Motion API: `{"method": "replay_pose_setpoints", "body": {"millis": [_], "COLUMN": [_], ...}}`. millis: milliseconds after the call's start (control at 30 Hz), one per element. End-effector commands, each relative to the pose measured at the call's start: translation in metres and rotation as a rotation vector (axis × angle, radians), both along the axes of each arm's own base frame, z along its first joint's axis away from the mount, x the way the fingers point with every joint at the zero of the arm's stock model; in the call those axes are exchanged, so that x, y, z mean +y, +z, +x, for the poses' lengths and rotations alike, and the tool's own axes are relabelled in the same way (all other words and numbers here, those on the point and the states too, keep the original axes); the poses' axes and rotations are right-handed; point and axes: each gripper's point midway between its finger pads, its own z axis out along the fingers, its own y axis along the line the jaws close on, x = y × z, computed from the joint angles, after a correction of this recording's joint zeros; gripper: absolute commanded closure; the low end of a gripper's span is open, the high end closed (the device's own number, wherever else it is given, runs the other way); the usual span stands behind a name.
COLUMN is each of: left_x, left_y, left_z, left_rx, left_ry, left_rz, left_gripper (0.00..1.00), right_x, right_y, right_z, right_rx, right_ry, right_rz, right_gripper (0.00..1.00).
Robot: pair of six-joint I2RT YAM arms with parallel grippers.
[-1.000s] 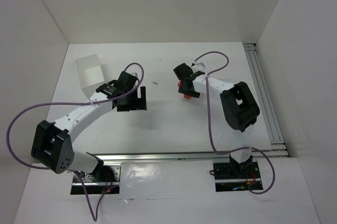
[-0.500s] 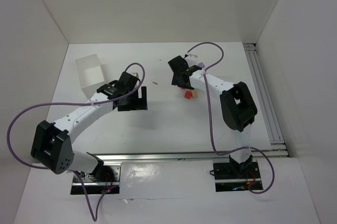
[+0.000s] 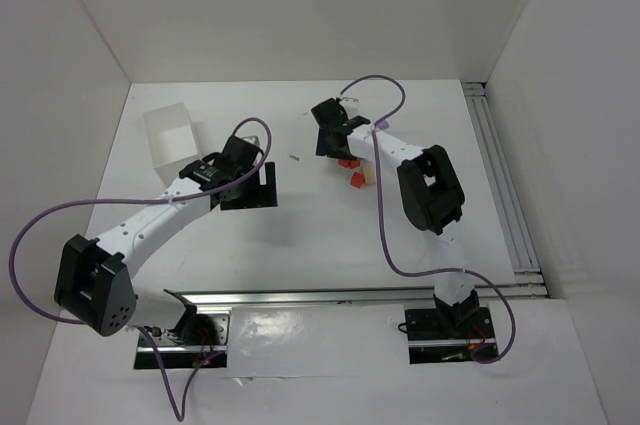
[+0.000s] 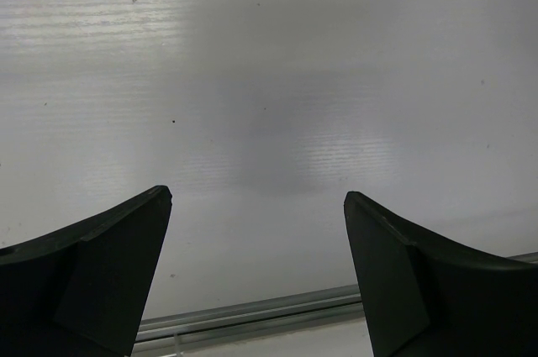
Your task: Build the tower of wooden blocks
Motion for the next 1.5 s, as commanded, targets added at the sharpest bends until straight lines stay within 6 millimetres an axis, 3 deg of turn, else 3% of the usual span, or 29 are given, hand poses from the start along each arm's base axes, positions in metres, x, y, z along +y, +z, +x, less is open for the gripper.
{"method": "replay_pose_setpoints", "body": {"millis": [0,200,333,433,533,633,833,1100,1300,1467], "left_x": [0.005,0.004,0.005,0.007,0.008,0.010,0.014,0.013,0.012,0.010], "left_y": [0.018,0.024,0.020,0.023,0.033,0.036,0.038,0.033,0.031,0.028], "left_z": [0.002,0.003,0.002,0.000,-0.001,0.000,0.001,0.005,0.004,0.004], "left_rx": [-0.046,-0.062,-0.046,-0.050,-0.081,-0.092,-0.096,-0.076,-0.073,-0.061], "left_ry": [0.034,0.034,0.034,0.047,0.048,0.053,0.067,0.071,0.066,0.061], "left_rz": [-0.014,-0.023,-0.014,-0.012,-0.029,-0.027,-0.020,-0.017,-0.024,-0.026], "left_gripper": [0.03,0.03,0.05,0.05,0.05,0.05,0.05,0.05,0.05,0.05], "right_x": [0.018,0.060,0.073,0.057,0.029,0.006,-0.007,-0.002,0.002,0.006], "right_y": [0.002,0.005,0.025,0.056,0.072,0.064,0.044,0.011,0.014,-0.002], "right_z": [0.005,-0.009,-0.011,-0.004,0.004,0.009,0.016,0.008,0.005,0.001], "right_rx": [0.005,0.024,-0.006,-0.089,-0.135,-0.113,-0.071,0.010,-0.009,0.042], "right_ry": [0.064,0.221,0.286,0.233,0.174,0.137,0.124,0.151,0.161,0.187], "right_rz": [0.053,0.147,0.140,0.092,0.067,0.062,0.075,0.077,0.086,0.087], "right_gripper": [0.31,0.33,0.33,0.33,0.33,0.31,0.33,0.29,0.29,0.29]}}
